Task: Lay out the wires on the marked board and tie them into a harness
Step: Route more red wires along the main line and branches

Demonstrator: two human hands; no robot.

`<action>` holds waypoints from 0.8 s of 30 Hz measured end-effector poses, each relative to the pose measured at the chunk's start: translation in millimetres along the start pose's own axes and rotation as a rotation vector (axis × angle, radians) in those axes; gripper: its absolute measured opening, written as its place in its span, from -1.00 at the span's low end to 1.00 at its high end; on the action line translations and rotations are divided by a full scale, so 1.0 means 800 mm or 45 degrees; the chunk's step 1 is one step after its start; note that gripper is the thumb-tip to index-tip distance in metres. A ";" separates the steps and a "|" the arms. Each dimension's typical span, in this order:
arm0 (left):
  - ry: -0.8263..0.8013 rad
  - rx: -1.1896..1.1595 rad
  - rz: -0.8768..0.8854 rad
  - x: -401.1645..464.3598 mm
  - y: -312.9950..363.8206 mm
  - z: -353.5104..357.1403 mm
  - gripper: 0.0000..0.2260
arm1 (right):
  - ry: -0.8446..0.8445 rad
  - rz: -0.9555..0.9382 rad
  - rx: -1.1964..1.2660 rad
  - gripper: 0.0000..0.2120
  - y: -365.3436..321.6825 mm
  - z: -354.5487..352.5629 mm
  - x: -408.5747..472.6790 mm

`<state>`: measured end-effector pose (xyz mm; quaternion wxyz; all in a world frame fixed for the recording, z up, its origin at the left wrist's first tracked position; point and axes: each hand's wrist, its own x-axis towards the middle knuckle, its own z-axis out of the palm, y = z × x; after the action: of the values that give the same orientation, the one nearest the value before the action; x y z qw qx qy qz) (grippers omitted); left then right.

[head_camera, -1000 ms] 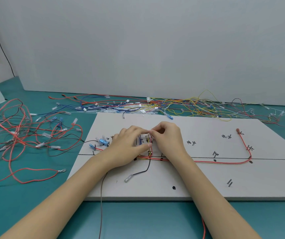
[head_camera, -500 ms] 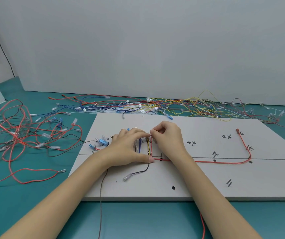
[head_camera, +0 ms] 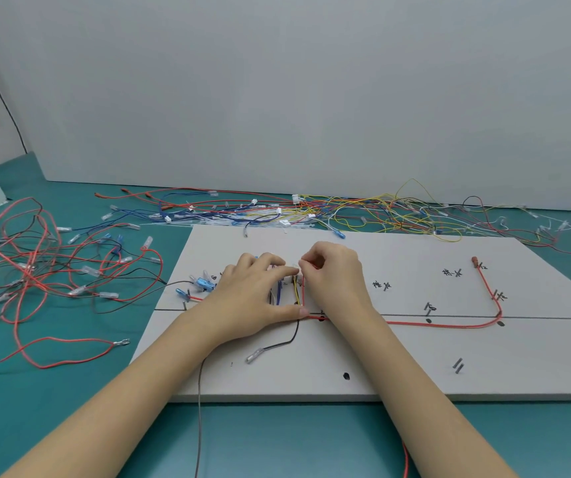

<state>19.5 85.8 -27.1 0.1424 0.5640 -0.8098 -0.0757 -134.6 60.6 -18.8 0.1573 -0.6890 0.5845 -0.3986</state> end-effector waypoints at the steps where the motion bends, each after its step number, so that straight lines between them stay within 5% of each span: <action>1: -0.019 -0.029 0.005 0.000 0.000 -0.001 -0.37 | -0.006 -0.042 -0.046 -0.92 -0.001 0.001 -0.001; 5: -0.131 -0.310 -0.032 0.002 -0.003 -0.009 -0.41 | -0.024 -0.044 -0.052 -0.93 0.002 0.000 0.001; 24: -0.048 -0.325 -0.072 0.000 0.000 -0.009 -0.45 | -0.098 0.079 0.153 -0.89 -0.004 -0.003 0.001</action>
<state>22.1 85.9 -20.3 0.1957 0.5623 -0.7800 -0.1927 -134.3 61.6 -15.1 0.2328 -0.6747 0.5741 -0.4012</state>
